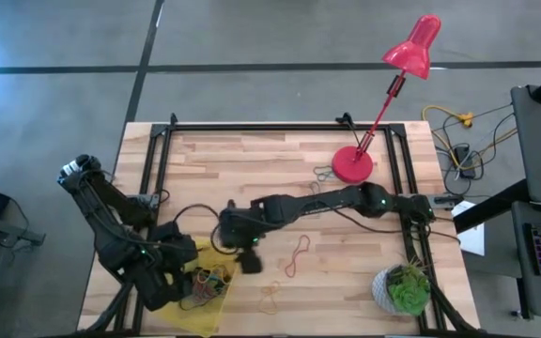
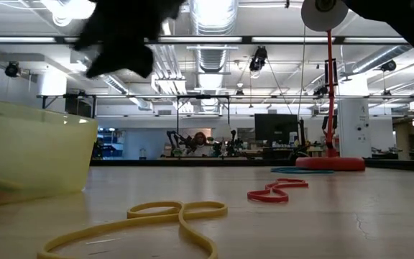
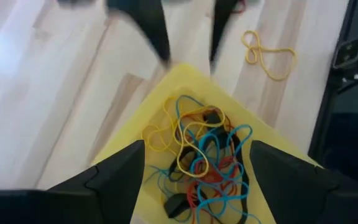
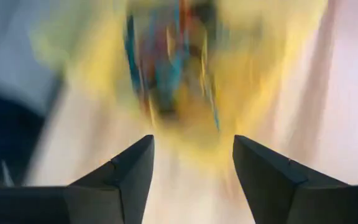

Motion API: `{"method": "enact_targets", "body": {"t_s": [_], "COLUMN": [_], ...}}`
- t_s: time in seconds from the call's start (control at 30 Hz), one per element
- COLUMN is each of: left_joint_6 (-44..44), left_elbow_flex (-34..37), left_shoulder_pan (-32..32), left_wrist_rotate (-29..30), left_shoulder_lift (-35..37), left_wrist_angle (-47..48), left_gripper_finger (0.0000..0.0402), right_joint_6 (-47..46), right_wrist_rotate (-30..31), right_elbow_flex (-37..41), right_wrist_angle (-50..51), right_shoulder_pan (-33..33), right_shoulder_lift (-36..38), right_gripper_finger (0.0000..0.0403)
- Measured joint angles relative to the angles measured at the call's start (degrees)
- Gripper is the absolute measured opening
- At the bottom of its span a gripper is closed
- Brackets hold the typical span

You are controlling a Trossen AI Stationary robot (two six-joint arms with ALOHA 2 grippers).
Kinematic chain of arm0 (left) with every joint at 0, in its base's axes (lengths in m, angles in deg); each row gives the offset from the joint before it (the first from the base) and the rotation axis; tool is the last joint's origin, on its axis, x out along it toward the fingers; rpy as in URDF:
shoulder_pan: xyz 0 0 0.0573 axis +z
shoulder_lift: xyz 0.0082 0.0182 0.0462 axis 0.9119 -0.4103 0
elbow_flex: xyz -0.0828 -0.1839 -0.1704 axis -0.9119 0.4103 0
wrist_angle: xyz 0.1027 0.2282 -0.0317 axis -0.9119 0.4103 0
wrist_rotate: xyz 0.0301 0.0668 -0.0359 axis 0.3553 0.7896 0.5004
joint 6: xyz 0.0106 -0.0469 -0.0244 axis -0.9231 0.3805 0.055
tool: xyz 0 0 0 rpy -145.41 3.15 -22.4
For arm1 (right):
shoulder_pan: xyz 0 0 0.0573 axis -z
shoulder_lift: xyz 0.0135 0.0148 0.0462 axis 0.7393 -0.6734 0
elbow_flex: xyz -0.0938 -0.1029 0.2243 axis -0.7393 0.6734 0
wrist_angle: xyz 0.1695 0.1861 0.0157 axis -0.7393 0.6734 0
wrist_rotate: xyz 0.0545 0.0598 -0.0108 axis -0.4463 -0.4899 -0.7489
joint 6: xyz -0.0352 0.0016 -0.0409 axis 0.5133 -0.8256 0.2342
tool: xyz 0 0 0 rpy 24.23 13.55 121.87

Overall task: Pick and place rubber bands into bin
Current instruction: Adjust the bin

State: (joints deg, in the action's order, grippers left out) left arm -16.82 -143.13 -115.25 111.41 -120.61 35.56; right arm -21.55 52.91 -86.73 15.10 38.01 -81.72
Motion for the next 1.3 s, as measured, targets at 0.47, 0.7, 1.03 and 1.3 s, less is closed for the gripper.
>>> {"method": "enact_targets", "body": {"t_s": [0.47, 0.7, 1.03, 1.3], "left_joint_6": [1.68, 2.22, 3.03, 3.03], "left_elbow_flex": [6.97, 12.29, 13.44, 14.27], "left_shoulder_pan": [-0.95, -0.94, -1.09, -1.15], "left_wrist_rotate": [-0.83, -3.82, -3.81, -3.81], "left_shoulder_lift": [-0.02, -0.17, -0.15, -0.17], "left_wrist_angle": [-4.73, -13.48, -14.58, -15.42], "left_gripper_finger": [0.0274, 0.0274, 0.0274, 0.0274], "right_joint_6": [19.85, 20.59, 22.64, 16.52], "right_wrist_rotate": [6.14, 6.04, 6.08, 13.59], "right_elbow_flex": [4.93, 10.19, 21.11, 24.0], "right_wrist_angle": [26.01, 30.54, 14.49, 6.06], "right_shoulder_pan": [0.05, -1.43, -8.03, -11.78], "right_shoulder_lift": [1.39, 2.42, 3.88, 3.88], "right_gripper_finger": [0.0207, 0.02, 0.02, 0.0201]}}
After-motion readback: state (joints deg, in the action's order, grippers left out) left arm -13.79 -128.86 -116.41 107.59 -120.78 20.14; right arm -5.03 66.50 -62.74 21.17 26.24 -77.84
